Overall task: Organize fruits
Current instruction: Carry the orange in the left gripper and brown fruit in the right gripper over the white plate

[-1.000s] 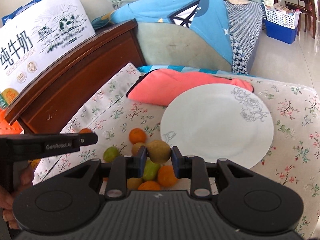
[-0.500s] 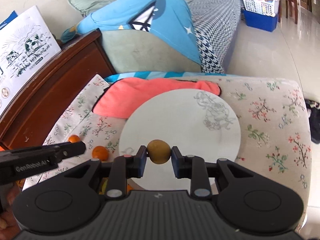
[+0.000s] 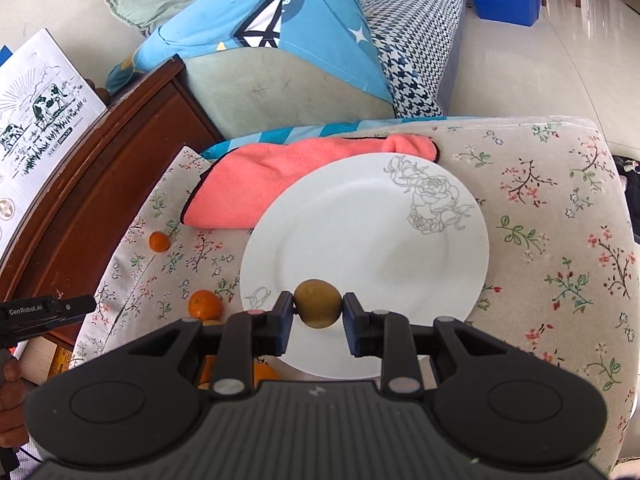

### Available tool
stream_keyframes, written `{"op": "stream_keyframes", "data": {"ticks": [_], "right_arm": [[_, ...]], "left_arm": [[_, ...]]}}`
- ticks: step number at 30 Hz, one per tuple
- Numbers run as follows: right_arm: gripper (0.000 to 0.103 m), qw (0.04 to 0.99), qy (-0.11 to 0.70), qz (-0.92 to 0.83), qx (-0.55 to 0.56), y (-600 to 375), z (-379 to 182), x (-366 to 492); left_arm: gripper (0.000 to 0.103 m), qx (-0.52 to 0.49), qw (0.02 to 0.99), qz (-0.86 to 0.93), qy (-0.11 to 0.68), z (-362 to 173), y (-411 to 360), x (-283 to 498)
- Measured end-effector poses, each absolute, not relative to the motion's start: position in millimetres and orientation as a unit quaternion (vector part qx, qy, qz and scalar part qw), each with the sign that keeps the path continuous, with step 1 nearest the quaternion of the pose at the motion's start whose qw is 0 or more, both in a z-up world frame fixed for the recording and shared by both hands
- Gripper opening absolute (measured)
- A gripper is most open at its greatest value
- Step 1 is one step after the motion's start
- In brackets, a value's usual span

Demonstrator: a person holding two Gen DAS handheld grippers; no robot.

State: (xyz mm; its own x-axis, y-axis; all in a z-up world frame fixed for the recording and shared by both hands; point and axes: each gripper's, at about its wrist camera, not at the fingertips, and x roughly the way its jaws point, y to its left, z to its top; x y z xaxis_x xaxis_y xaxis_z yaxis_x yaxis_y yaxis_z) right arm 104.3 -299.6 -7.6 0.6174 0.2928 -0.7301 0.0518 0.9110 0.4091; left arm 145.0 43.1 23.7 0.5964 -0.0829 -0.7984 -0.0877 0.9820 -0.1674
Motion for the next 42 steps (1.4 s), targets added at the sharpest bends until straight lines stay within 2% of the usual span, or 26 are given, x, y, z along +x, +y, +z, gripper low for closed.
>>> {"op": "stream_keyframes", "data": {"ticks": [8,22,29,39,42], "right_arm": [[0.027,0.876,0.433,0.07,0.199,-296.0,-10.0,109.8],[0.027,0.868,0.43,0.046,0.243,-318.1,-11.5,118.3],[0.027,0.865,0.43,0.048,0.252,-321.0,-10.8,117.1],[0.027,0.863,0.435,0.05,0.253,-320.7,-13.6,117.9],[0.027,0.862,0.437,0.049,0.253,-320.5,-14.9,119.1]], "left_arm": [[0.032,-0.066,0.902,0.0,0.426,8.6,20.4,180.3],[0.032,-0.073,0.912,-0.023,0.402,-19.3,0.6,249.8],[0.032,-0.035,0.917,-0.024,0.395,-35.5,-10.0,263.2],[0.032,-0.037,0.923,-0.028,0.383,-44.8,-11.0,272.2],[0.027,-0.031,0.925,-0.031,0.378,-48.4,-12.7,271.2]]}}
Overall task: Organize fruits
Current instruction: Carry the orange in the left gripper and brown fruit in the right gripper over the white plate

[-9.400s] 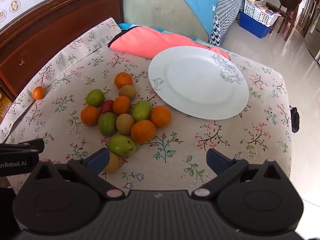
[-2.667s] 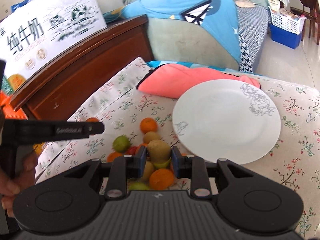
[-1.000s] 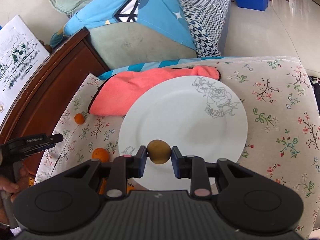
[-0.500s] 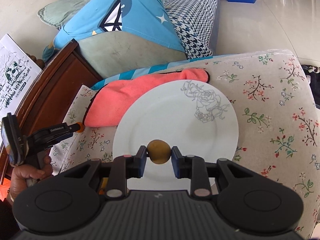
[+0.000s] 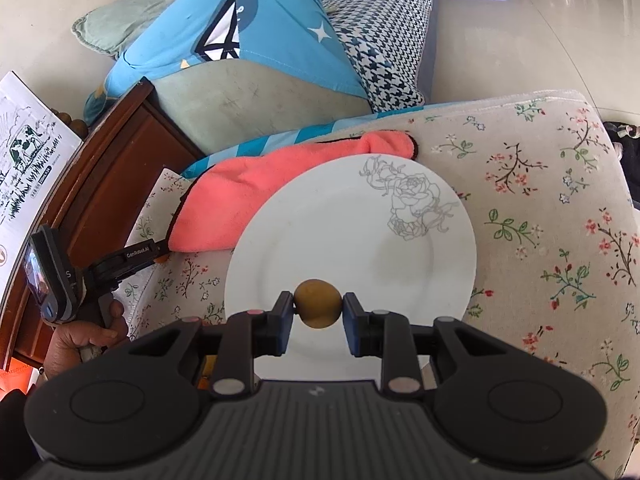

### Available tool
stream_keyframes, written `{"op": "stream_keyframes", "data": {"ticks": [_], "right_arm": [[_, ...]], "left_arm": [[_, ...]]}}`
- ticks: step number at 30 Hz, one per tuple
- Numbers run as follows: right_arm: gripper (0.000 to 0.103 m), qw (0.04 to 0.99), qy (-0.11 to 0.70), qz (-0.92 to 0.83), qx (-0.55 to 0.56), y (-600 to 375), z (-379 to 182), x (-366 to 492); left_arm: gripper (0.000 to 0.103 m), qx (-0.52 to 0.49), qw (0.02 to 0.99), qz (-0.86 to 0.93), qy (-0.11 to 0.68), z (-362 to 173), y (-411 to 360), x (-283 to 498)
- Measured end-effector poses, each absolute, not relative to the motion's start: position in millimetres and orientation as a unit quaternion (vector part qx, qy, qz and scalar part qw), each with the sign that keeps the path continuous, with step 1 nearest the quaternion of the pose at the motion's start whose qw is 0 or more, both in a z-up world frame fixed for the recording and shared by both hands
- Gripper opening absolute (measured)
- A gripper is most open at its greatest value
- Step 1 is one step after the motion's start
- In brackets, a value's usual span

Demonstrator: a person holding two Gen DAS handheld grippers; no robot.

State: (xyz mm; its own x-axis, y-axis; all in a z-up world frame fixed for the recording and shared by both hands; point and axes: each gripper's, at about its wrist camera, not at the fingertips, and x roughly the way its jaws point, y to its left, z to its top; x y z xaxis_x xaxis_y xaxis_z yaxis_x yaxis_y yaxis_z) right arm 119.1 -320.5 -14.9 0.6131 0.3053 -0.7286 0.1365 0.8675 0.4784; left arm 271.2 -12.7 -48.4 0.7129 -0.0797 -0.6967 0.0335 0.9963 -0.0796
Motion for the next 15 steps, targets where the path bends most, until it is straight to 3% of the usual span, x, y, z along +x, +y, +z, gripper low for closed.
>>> {"op": "stream_keyframes", "data": {"ticks": [15], "right_arm": [[0.027,0.856,0.443,0.04,0.263,-323.6,-20.6,123.8]], "left_arm": [[0.027,-0.045,0.913,-0.062,0.4,-15.1,-34.1,221.6]]}}
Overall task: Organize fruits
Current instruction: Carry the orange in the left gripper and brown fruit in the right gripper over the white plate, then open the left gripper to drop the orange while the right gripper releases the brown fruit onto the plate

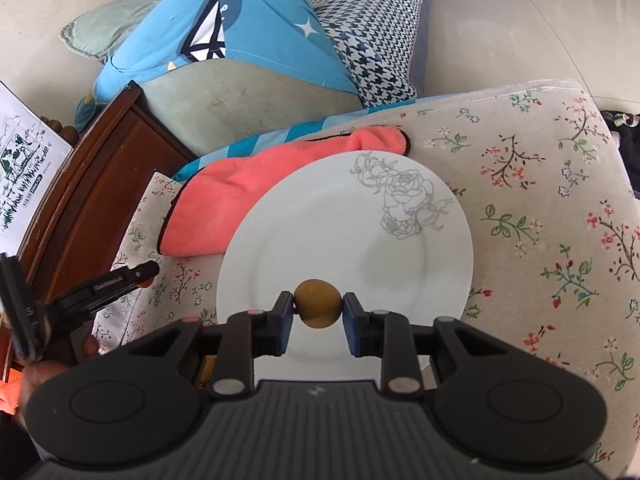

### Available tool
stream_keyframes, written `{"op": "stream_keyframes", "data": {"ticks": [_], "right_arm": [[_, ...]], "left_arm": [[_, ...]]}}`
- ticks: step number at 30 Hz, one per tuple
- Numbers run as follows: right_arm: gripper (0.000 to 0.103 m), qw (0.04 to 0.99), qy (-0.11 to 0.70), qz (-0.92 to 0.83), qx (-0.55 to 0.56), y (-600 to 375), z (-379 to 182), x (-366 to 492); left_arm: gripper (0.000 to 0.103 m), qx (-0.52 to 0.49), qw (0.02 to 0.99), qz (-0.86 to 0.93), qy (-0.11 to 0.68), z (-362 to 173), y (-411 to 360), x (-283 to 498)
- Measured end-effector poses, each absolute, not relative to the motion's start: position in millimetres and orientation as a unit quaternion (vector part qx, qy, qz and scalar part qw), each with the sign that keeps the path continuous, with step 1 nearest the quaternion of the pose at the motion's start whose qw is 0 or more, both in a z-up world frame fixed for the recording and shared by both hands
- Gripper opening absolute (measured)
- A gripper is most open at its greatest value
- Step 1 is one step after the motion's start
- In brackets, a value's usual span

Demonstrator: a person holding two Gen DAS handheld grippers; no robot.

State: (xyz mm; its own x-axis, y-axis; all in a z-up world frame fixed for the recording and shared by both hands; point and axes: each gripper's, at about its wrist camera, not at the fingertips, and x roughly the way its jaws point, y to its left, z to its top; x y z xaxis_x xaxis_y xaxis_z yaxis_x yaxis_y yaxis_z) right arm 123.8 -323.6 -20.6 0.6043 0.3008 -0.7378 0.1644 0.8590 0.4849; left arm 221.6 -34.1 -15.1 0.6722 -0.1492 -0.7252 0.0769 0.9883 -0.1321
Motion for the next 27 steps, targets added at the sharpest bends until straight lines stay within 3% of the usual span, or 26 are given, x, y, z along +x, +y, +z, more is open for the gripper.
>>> {"op": "stream_keyframes", "data": {"ticks": [13,27], "right_arm": [[0.027,0.843,0.454,0.033,0.285,-323.8,-28.3,127.8],[0.03,0.848,0.448,0.032,0.283,-323.8,-25.9,126.9]], "left_arm": [[0.027,-0.027,0.887,-0.176,0.426,-2.5,-113.9,166.7],[0.031,0.004,0.883,-0.196,0.427,-2.8,-136.0,155.5]]}}
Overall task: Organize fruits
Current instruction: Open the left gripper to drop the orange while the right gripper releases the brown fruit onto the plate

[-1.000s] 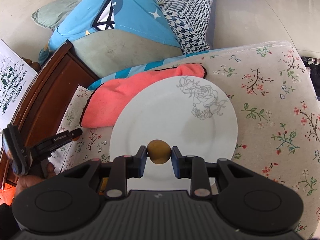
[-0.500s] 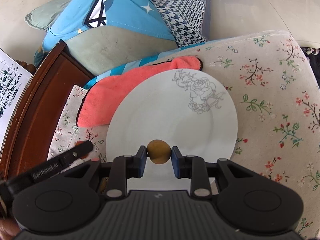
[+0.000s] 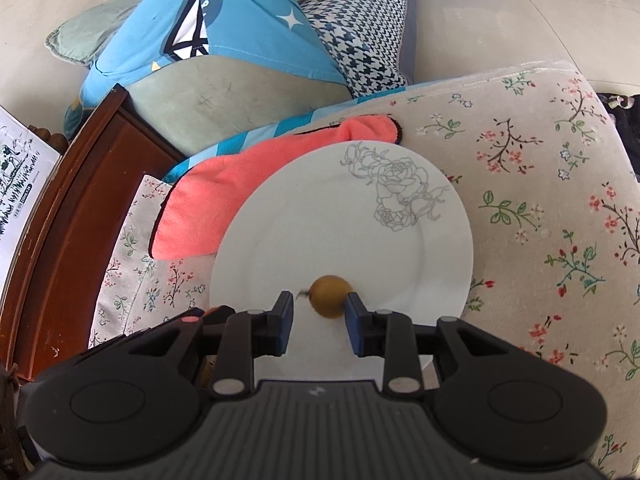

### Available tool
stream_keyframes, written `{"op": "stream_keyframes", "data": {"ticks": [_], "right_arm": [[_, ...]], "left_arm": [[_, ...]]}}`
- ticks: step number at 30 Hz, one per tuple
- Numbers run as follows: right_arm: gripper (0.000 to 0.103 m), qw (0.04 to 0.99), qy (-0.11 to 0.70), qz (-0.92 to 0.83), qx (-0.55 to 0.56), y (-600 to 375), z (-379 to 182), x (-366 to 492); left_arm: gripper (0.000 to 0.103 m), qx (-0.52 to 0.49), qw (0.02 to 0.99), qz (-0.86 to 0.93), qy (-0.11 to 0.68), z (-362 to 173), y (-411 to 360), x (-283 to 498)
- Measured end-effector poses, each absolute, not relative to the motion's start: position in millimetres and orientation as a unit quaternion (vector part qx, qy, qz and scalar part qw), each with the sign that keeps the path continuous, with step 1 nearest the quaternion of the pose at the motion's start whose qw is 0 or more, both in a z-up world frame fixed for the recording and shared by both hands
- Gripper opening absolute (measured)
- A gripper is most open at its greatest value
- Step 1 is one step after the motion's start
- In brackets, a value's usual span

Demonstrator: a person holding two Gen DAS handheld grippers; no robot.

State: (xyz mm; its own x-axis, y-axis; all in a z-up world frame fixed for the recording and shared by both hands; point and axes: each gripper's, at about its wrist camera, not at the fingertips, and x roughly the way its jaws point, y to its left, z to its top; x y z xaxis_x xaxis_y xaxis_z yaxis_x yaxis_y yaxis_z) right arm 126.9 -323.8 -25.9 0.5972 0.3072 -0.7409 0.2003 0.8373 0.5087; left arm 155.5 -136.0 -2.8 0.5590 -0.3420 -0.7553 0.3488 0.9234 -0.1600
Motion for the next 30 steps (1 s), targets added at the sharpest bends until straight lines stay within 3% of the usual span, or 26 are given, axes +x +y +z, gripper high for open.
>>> {"op": "stream_keyframes", "data": {"ticks": [2,6,10,30], "right_arm": [[0.03,0.847,0.446,0.037,0.285,-323.8,-24.7,127.3],[0.03,0.849,0.444,0.042,0.284,-324.3,-22.0,127.3],[0.03,0.851,0.441,0.052,0.281,-322.9,-19.7,126.8],[0.032,0.857,0.445,0.094,0.241,-308.4,-11.9,98.0]], "left_arm": [[0.044,-0.001,0.885,-0.191,0.425,1.4,-133.9,155.9],[0.048,-0.008,0.892,-0.177,0.416,13.9,-124.6,153.9],[0.062,-0.03,0.896,-0.149,0.416,26.1,-105.6,148.1],[0.069,-0.047,0.894,-0.083,0.437,38.1,-38.8,125.3]]}}
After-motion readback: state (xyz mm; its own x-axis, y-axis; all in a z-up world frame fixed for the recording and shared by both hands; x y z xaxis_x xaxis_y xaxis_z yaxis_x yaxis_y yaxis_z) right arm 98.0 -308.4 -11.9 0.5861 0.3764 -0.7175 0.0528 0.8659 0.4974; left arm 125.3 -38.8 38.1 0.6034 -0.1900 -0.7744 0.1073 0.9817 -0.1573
